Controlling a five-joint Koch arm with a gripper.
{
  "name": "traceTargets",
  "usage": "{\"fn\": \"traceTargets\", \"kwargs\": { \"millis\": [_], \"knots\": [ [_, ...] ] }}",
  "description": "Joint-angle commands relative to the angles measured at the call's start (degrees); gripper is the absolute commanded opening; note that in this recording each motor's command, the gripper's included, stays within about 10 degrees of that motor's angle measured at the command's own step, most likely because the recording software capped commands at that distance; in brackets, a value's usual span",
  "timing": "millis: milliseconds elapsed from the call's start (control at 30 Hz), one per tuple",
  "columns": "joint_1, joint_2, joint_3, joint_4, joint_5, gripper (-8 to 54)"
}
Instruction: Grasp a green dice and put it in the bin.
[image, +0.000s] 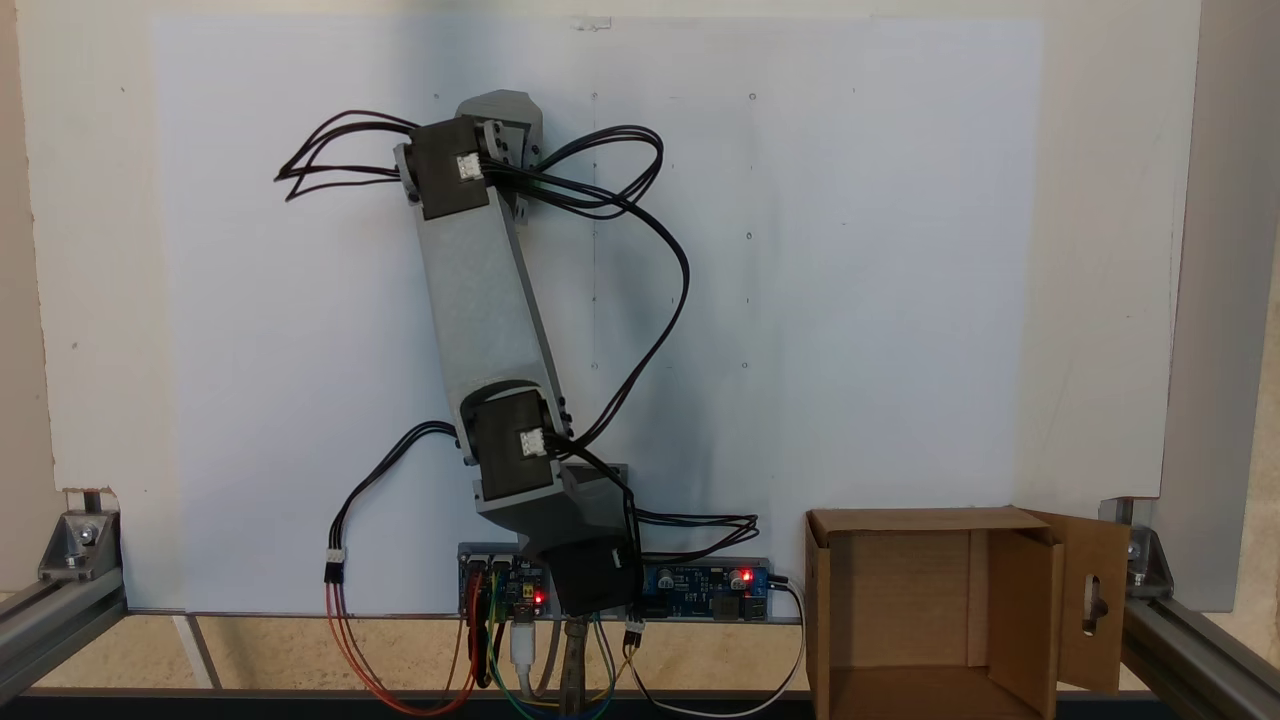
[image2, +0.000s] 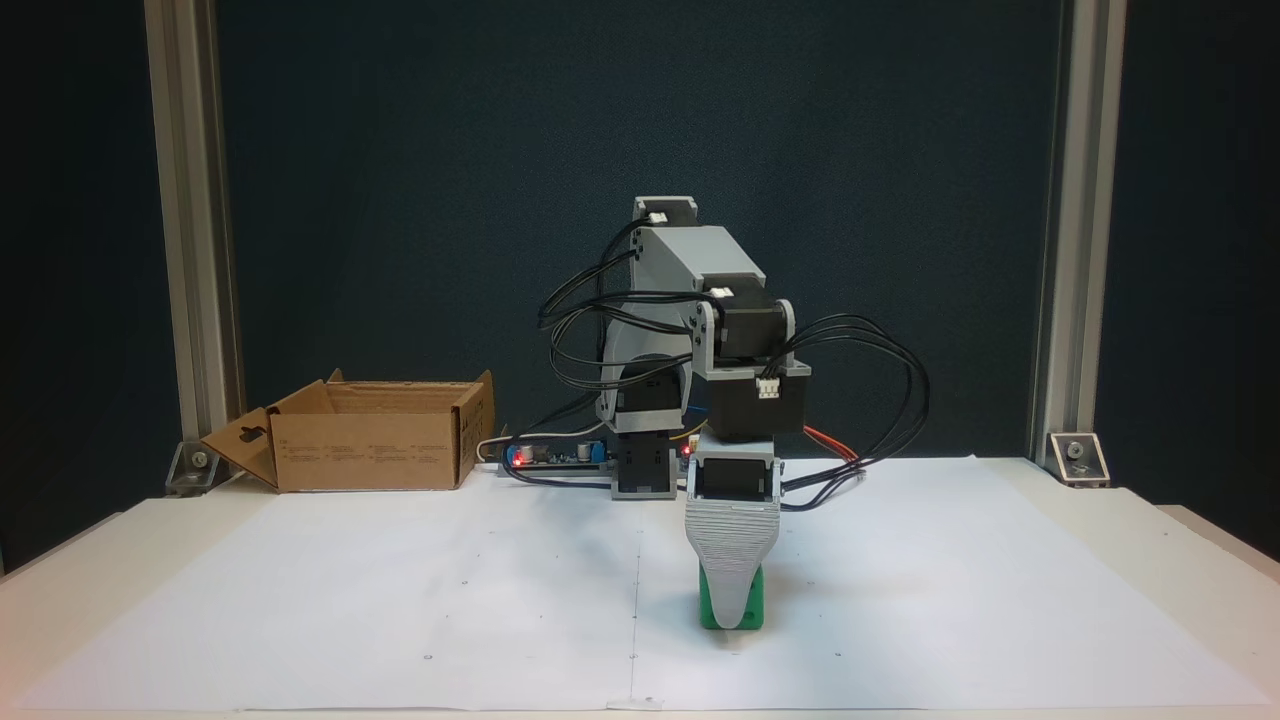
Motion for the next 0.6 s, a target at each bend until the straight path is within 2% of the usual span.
{"fn": "traceTargets", "kwargs": {
  "millis": [0,567],
  "knots": [
    [-0.2,0.2,-0.9,-0.8,2.3,41.3],
    [1.2,-1.2,-0.9,-1.6,1.6,41.3]
  ]
}}
